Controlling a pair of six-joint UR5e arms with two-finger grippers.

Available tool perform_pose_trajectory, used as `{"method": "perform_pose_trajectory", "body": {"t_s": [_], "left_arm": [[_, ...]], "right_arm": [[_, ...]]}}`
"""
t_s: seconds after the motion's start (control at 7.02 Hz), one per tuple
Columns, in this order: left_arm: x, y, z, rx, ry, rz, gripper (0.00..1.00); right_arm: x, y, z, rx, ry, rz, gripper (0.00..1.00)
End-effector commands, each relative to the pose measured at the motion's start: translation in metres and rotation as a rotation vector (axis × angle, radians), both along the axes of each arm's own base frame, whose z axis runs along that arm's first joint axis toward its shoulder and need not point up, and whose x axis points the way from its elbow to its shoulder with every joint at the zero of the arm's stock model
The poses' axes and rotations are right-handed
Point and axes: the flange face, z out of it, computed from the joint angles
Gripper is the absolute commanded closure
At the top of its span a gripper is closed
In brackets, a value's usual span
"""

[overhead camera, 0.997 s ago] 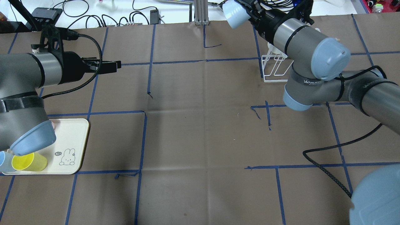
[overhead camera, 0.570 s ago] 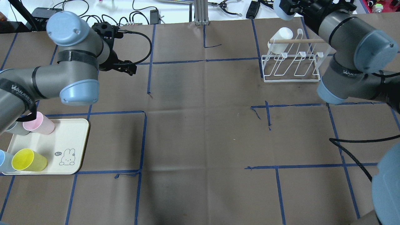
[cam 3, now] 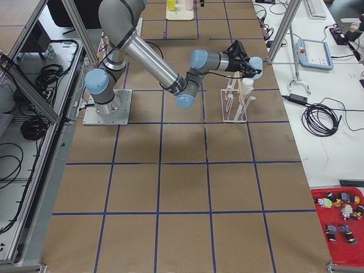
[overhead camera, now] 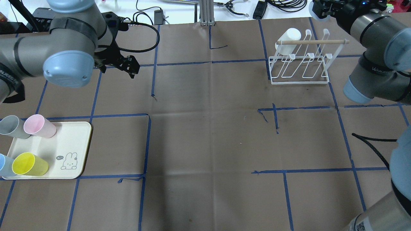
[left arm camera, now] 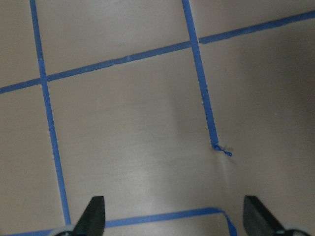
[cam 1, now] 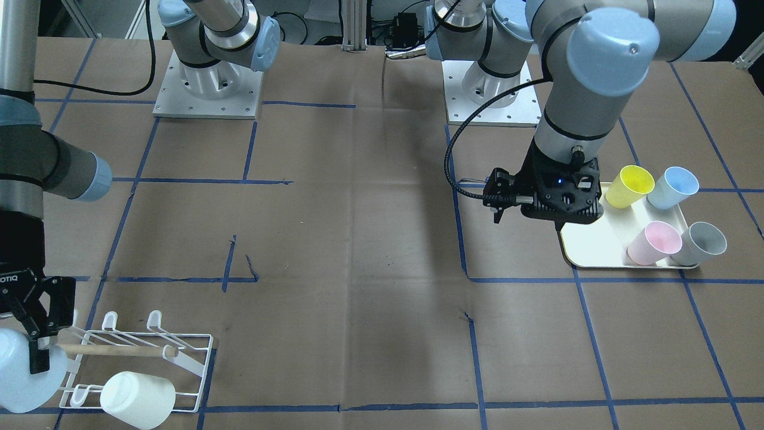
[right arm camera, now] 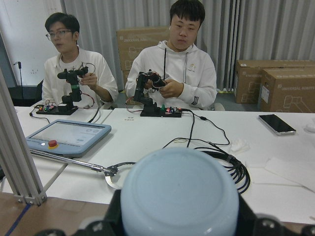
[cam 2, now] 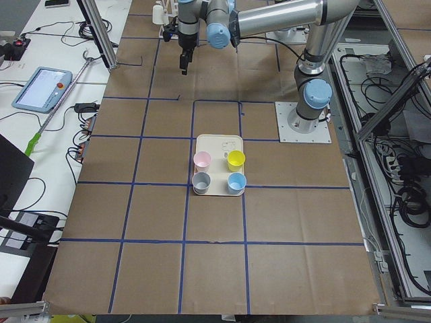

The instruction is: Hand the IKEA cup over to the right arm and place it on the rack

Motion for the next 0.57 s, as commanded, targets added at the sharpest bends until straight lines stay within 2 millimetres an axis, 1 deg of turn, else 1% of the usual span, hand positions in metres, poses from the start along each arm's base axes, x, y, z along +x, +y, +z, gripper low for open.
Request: {"method": "perform_pose_trajectory", "body": {"t_s": [0.0, 0.14, 0.28, 0.43], "left_arm": [[0.015, 0.039, 0.038, 0.051, 0.074, 0.053, 0.02], [0.015, 0.043, 0.042, 0.053, 0.071, 0.060, 0.02], [0.015, 0.046, 0.044, 0.052, 0.064, 0.062, 0.02], [0.012, 0.050, 0.048, 0.043, 0.064, 0.058, 0.02]], "right_arm": [[-0.035, -0.013, -0.017, 0.010, 0.085, -0.008, 0.89], [-0.037, -0.017, -0.025, 0.035, 0.075, -0.008, 0.89], [-0.039, -0.021, -0.044, 0.063, 0.064, -0.006, 0.89], [-0.042, -0.027, -0.050, 0.061, 0.066, -0.006, 0.89]]}}
